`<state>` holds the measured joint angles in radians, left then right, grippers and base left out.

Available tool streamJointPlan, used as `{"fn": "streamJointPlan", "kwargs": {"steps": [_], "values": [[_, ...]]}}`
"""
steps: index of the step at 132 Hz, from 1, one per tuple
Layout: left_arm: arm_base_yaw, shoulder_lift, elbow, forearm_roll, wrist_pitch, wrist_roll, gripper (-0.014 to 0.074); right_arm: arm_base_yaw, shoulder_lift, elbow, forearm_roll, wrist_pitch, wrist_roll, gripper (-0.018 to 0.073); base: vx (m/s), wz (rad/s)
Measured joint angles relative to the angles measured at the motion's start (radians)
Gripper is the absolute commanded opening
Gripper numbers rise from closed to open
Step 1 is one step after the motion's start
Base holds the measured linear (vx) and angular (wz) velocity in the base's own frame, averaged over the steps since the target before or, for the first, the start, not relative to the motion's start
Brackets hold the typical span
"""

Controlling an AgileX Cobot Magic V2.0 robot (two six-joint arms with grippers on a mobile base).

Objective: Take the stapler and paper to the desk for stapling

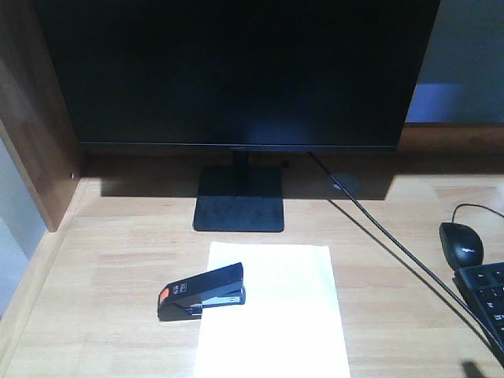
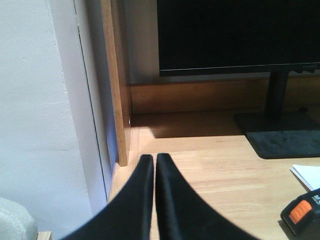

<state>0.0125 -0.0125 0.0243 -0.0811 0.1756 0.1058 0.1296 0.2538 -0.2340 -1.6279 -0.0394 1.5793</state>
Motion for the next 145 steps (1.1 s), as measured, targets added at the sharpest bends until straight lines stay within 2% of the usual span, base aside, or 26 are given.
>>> {"fn": "streamJointPlan", "kwargs": {"steps": [111,123,131,145], "values": [[0.0,0.0,0.0,0.0,0.0,0.0,-0.0006,0.0,0.0,0.0,0.005,0.0,-0.002,-0.0007,0.0,0.0],[0.0,0.0,0.0,0.0,0.0,0.0,-0.0006,0.0,0.0,0.0,0.059,0.0,-0.056,-0.0007,0.0,0.0],[0.0,0.0,0.0,0.0,0.0,0.0,-0.0006,0.0,0.0,0.0,0.134,0.003,-0.148,-0.0007,0.0,0.0],[0.0,0.0,0.0,0.0,0.0,0.0,-0.0006,0.0,0.0,0.0,0.42,0.022,-0.421,-0.0007,0.0,0.0]]}}
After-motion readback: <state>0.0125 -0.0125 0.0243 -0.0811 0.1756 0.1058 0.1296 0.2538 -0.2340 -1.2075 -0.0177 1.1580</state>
